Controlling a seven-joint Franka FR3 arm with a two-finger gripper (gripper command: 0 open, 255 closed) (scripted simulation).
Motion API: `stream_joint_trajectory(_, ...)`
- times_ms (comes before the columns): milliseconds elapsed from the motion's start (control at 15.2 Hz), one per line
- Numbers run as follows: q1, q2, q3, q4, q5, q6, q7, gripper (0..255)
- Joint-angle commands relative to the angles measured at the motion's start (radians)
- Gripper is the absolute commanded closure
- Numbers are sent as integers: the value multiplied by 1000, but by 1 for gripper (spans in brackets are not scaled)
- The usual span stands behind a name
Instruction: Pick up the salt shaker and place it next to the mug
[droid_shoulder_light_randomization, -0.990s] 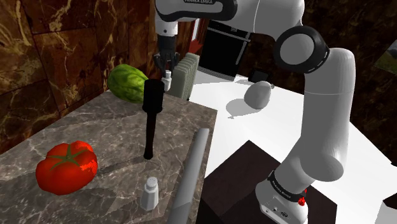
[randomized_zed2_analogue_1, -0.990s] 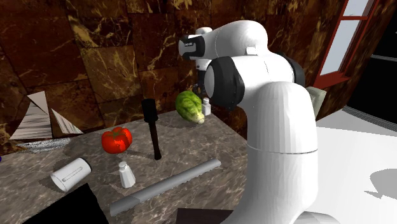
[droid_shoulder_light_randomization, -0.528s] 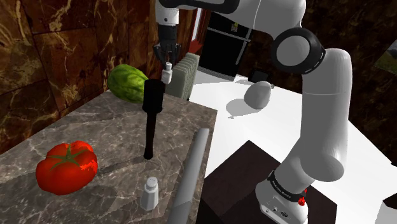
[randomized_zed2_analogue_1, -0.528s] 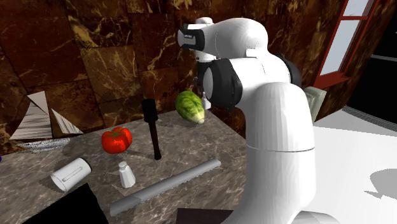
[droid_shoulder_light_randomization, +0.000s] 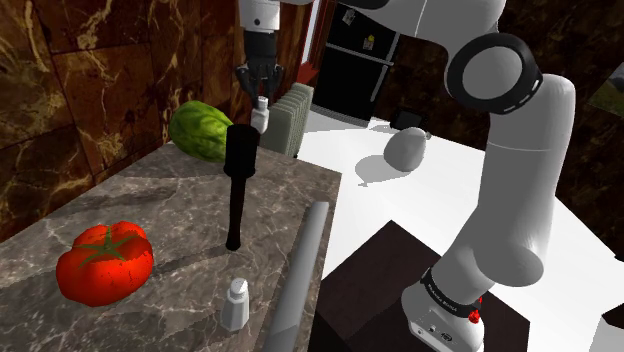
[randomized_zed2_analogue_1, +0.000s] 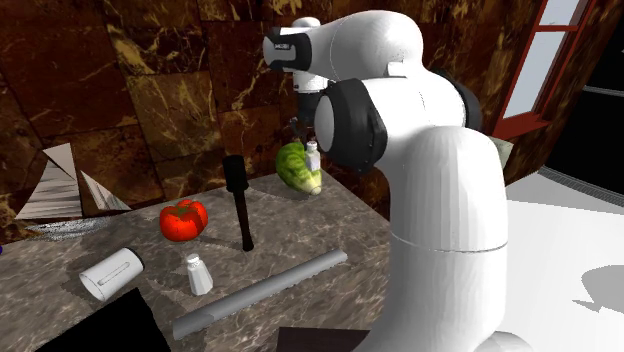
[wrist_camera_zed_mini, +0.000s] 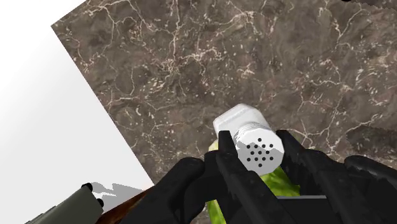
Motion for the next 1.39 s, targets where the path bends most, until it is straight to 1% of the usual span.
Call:
stream_joint_trajectory(0, 20, -47, 13, -75, 8, 28, 38, 255)
stream_joint_trajectory(264, 63, -121, 41, -183, 23, 62, 113, 255)
stream_joint_trajectory(594, 120, -186, 81, -277, 42, 91, 211, 255)
stream_joint_trajectory(924, 180, -226, 124, -333, 59, 109, 315, 255)
stream_joint_trajectory(1320, 256, -240, 180, -356, 73, 122, 445, 255)
